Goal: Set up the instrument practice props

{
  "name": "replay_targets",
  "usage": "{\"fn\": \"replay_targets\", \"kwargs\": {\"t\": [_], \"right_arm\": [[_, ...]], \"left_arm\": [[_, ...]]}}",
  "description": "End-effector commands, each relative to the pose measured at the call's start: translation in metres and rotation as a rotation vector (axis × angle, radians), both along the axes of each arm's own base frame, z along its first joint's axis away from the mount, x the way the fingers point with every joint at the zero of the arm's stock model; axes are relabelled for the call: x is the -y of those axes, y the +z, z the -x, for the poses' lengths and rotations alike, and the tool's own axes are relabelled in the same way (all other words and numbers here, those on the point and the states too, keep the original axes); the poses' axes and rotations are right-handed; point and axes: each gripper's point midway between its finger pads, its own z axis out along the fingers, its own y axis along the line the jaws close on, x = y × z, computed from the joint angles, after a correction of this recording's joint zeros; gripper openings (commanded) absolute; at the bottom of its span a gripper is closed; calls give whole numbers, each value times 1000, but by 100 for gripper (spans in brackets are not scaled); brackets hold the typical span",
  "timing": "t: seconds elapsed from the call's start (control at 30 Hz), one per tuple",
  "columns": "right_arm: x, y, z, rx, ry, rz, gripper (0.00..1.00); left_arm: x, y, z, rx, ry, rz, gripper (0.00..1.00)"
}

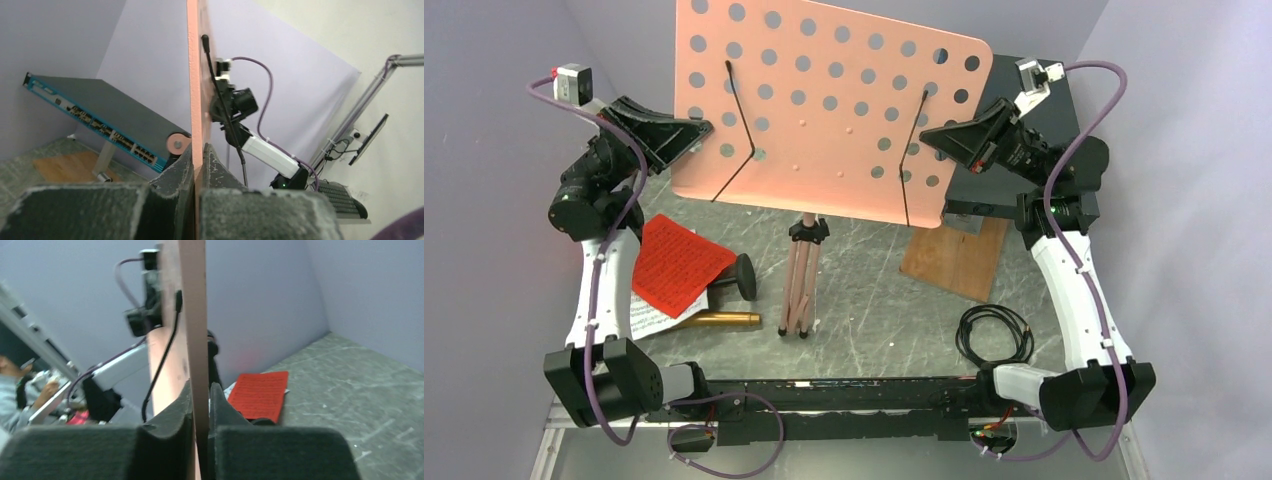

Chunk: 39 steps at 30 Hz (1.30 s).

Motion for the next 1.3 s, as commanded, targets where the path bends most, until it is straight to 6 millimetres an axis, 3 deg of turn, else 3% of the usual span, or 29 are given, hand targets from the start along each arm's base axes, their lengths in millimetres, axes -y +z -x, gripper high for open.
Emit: {"fn": "replay_targets", "kwargs": {"t": [0.0,0.07,0.17,0.23,0.3,0.33,0.37,0.47,0.53,0.57,0.6,0.73,0.8,0.87,0.93,0.97,1.0,1.03,1.13,1.27], "right_arm": [[-3,40,35,193,36,-56,0],[4,46,29,267,-90,-38,0],[15,46,22,352,-233,13,0],[16,44,22,402,-246,30,0],[15,38,28,467,-239,31,0],[15,38,31,500,-241,18,0],[16,38,32,510,-250,17,0],[18,35,33,534,-273,42,0],[19,35,34,552,-287,64,0],[20,35,34,552,-290,71,0],[20,35,33,547,-296,76,0],[20,33,30,539,-302,82,0],[20,33,29,535,-300,82,0],[19,32,29,537,-293,77,0],[19,33,30,541,-287,76,0],[18,33,32,543,-282,77,0],[18,34,33,546,-276,78,0],[18,35,34,549,-275,79,0],[17,37,38,558,-269,82,0],[15,39,42,561,-253,76,0]], "left_arm": [[-7,52,18,148,27,183,0],[-6,43,3,84,40,153,6],[-4,18,-26,-75,55,84,39],[-5,-2,-43,-165,74,52,56],[-6,-18,-54,-229,93,33,73],[-5,-24,-57,-243,104,16,90],[-6,-28,-59,-247,119,-11,98],[-12,-45,-61,-325,203,-116,99],[-20,-47,-56,-260,361,-261,100],[-29,-58,-56,-315,469,-332,100],[-51,-67,-65,-374,671,-393,99],[-132,-111,-51,-651,1185,-483,100],[-145,-139,-41,-778,1261,-473,99],[-122,-169,-40,-814,1132,-475,99],[-69,-189,-42,-722,820,-476,97],[-39,-194,-37,-652,637,-459,91],[-14,-184,-32,-527,494,-417,90],[4,-195,-20,-516,376,-393,91],[32,-198,3,-340,295,-353,97],[39,-197,10,-185,387,-250,99]]}}
